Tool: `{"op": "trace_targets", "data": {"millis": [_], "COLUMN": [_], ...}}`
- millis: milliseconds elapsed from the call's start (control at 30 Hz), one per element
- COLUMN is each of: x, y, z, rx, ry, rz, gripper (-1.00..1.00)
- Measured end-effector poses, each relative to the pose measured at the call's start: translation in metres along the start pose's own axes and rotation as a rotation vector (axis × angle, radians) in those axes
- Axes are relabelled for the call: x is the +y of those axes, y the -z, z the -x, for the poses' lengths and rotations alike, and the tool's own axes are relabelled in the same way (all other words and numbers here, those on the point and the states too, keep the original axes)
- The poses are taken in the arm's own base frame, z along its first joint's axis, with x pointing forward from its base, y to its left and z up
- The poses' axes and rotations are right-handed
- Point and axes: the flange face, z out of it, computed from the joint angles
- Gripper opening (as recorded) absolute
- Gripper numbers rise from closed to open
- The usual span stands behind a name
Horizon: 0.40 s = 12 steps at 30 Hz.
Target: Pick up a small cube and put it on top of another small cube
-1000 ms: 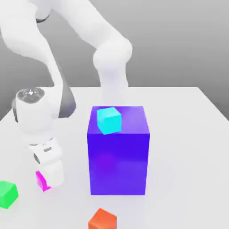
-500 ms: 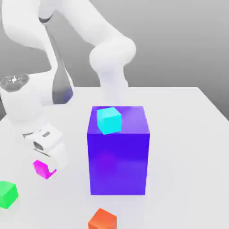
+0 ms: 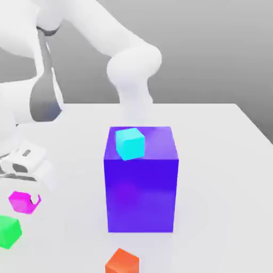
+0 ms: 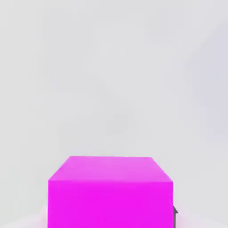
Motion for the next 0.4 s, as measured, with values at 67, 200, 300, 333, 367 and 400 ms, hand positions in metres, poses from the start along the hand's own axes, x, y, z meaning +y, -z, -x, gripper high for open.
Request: {"op": "trace_targets", "data": {"millis": [67,200,300,333,367,400], "x": [0.001,0.002,0.003,0.003,0.003,0.003], "y": [0.015,0.013,-0.020,-0.027,-0.027,-0.027], "z": [0.012,0.028,0.031,0.031,0.031,0.031], "rx": [-0.041,-0.095,-0.098,-0.097,-0.098,-0.098], "ry": [0.033,0.068,0.072,0.073,0.073,0.073], "rz": [0.008,0.018,0.018,0.017,0.017,0.017], "gripper": [-1.00,-1.00,-1.00,1.00,1.00,1.00]}}
